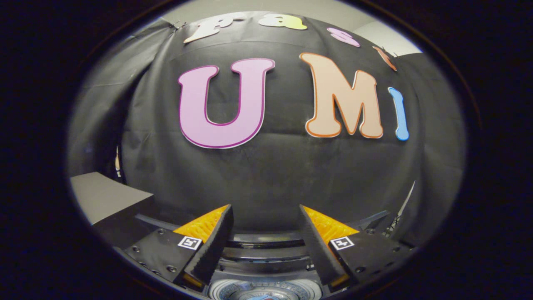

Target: Put the clothes into the washing machine and then close the washing machine lid.

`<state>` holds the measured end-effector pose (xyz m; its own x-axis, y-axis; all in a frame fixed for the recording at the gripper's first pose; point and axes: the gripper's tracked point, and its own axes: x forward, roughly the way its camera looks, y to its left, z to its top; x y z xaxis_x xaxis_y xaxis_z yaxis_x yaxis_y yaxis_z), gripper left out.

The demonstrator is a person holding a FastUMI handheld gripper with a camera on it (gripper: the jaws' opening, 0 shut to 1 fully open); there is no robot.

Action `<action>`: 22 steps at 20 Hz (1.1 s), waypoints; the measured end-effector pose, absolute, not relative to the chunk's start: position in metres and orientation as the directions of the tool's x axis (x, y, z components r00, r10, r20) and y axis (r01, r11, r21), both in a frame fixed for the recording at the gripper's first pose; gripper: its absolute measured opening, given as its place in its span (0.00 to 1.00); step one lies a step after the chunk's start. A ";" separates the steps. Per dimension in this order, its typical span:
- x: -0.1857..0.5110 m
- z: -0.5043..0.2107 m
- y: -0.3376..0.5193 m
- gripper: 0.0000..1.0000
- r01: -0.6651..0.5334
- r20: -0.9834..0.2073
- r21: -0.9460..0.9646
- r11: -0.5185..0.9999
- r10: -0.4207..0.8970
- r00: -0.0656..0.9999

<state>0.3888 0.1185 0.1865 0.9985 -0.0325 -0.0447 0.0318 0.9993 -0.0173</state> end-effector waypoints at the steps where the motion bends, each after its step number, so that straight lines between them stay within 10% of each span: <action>1: 0.377 0.182 0.118 0.96 0.028 -0.054 -0.013 1.000 -0.029 0.998; 22: 0.198 0.136 0.053 0.96 -0.020 0.007 0.113 0.993 0.019 1.000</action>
<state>0.1978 0.0533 0.1359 0.9998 0.0190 0.0065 -0.0197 0.9934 0.1130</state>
